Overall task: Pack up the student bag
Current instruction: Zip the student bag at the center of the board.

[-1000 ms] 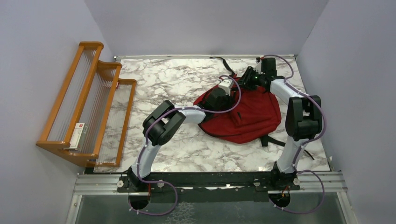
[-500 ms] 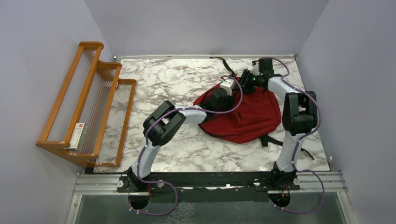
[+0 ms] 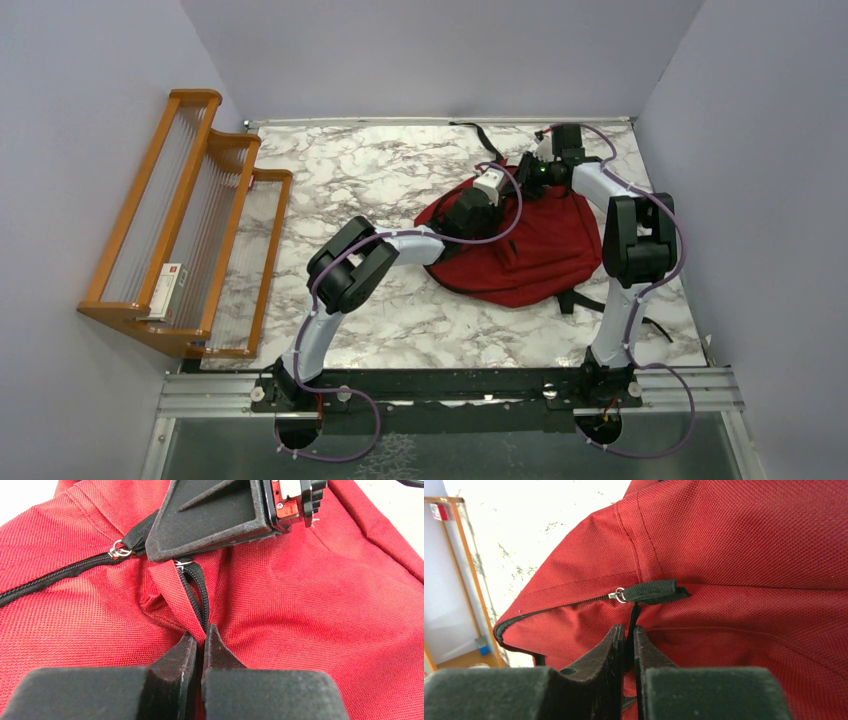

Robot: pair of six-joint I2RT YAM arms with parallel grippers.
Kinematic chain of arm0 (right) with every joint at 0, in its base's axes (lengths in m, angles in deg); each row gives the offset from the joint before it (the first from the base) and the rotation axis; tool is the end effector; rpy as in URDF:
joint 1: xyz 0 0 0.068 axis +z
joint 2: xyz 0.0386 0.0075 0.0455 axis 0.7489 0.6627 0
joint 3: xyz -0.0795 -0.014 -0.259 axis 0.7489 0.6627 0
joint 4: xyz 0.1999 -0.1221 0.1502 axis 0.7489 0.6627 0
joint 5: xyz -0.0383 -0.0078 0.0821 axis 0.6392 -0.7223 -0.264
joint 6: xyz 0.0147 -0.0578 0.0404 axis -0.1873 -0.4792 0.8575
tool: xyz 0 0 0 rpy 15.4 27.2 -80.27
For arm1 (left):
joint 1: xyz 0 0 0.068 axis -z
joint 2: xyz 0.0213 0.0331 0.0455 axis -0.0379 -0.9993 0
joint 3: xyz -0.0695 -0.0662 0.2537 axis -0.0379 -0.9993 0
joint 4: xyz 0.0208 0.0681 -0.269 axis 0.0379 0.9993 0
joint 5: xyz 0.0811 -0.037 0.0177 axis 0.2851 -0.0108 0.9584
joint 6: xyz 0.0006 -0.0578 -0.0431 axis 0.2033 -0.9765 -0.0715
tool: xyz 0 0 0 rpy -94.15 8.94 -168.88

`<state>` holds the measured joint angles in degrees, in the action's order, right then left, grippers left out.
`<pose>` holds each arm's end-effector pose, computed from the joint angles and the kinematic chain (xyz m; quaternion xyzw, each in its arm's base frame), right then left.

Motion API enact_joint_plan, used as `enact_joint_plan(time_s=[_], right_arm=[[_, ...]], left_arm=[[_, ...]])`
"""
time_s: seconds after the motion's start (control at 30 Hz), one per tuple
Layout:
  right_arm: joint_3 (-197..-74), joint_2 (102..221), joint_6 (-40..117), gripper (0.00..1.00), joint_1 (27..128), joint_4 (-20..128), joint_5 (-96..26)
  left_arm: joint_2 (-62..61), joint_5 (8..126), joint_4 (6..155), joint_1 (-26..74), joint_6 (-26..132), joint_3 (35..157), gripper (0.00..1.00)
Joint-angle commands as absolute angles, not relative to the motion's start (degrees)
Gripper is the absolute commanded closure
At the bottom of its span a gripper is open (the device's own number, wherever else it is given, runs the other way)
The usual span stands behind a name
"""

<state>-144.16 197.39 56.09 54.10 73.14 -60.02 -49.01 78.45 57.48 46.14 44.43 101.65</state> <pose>0.4636 0.0779 0.1612 0.0558 0.9092 0.3387 0.2355 0.3460 -0.3838 0.1329 0.1841 0.8052 -0.3008 0.4767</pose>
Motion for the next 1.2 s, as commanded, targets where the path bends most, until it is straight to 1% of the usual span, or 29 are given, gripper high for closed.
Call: enact_joint_plan(time_s=[0.0, 0.13, 0.43, 0.7, 0.73, 0.8, 0.9, 0.97, 1.07, 1.17], right_arm=[[-145.2, 197.5, 55.8, 0.90, 54.6, 73.3, -62.3], [-144.0, 195.2, 56.6, 0.99, 54.6, 69.6, -62.2], [-138.5, 188.7, 58.8, 0.99, 54.6, 59.4, -62.4], [-134.9, 185.4, 57.9, 0.99, 54.6, 56.8, -63.0], [-134.3, 184.9, 57.6, 0.99, 54.6, 56.5, -62.8], [-132.7, 184.3, 57.5, 0.99, 54.6, 55.6, -62.3], [-131.1, 183.7, 57.6, 0.99, 54.6, 54.3, -62.1], [-130.3, 183.5, 58.1, 0.99, 54.6, 53.4, -62.1], [-129.7, 183.0, 59.1, 0.99, 54.6, 51.1, -62.3], [-128.9, 181.7, 59.9, 0.99, 54.6, 49.2, -62.3]], left_arm=[[-53.9, 73.3, 73.3, 49.8, 44.7, 98.6, 1.00], [-53.6, 73.5, 73.6, 49.8, 44.7, 98.4, 1.00], [-52.8, 73.4, 73.3, 49.8, 44.0, 97.3, 1.00], [-50.9, 72.7, 73.5, 49.8, 42.4, 97.1, 1.00], [-50.3, 72.5, 73.6, 49.7, 42.0, 97.1, 0.96], [-48.9, 71.9, 73.6, 49.7, 41.2, 97.2, 0.80], [-45.8, 70.5, 73.2, 49.5, 40.0, 96.8, 0.61], [-43.6, 69.3, 72.9, 49.3, 39.2, 96.5, 0.52], [-40.1, 67.6, 72.6, 48.5, 37.9, 95.7, 0.46], [-36.0, 65.6, 71.3, 46.8, 35.7, 93.0, 0.45]])
